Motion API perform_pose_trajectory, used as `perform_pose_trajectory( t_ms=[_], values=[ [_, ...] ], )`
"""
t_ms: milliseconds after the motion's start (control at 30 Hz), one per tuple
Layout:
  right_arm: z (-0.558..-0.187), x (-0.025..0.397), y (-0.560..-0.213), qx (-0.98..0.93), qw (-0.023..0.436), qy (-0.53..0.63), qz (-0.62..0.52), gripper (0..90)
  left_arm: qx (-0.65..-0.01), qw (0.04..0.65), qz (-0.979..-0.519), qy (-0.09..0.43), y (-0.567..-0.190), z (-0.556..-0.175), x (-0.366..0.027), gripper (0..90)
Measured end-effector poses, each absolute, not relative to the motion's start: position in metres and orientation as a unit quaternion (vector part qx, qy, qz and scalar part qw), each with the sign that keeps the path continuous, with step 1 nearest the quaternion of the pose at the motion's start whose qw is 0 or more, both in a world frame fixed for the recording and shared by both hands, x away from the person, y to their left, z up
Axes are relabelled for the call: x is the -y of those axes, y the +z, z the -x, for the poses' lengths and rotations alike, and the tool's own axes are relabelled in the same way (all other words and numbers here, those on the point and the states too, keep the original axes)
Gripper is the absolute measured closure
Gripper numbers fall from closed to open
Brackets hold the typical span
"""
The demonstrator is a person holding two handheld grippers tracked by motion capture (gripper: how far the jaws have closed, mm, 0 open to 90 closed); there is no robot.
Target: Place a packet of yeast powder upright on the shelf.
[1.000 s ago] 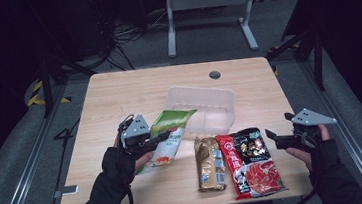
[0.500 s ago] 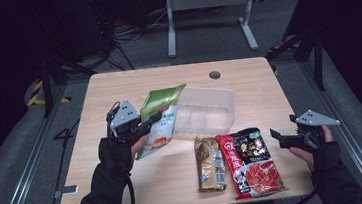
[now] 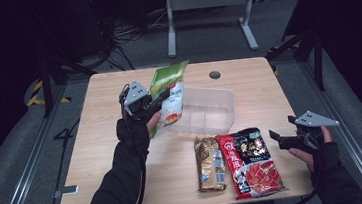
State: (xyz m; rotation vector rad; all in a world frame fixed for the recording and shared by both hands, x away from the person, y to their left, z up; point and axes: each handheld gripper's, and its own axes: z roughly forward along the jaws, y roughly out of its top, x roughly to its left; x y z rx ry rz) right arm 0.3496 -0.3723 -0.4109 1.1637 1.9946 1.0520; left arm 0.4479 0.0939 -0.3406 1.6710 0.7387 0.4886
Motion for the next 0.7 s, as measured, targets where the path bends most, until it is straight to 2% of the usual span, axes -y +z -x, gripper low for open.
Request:
perform_pose_trajectory(
  t_ms=[367,700],
  values=[
    [-0.351,0.372,-0.412,-0.753,0.294,0.396,-0.436,12.9,-0.350,0.584,-0.694,0.234,-0.349,-0.491,-0.065,85.4],
    [-0.350,0.367,-0.413,-0.761,0.289,0.397,-0.424,13.0,-0.382,0.574,-0.673,0.266,-0.377,-0.511,-0.042,85.4]
  ],
)
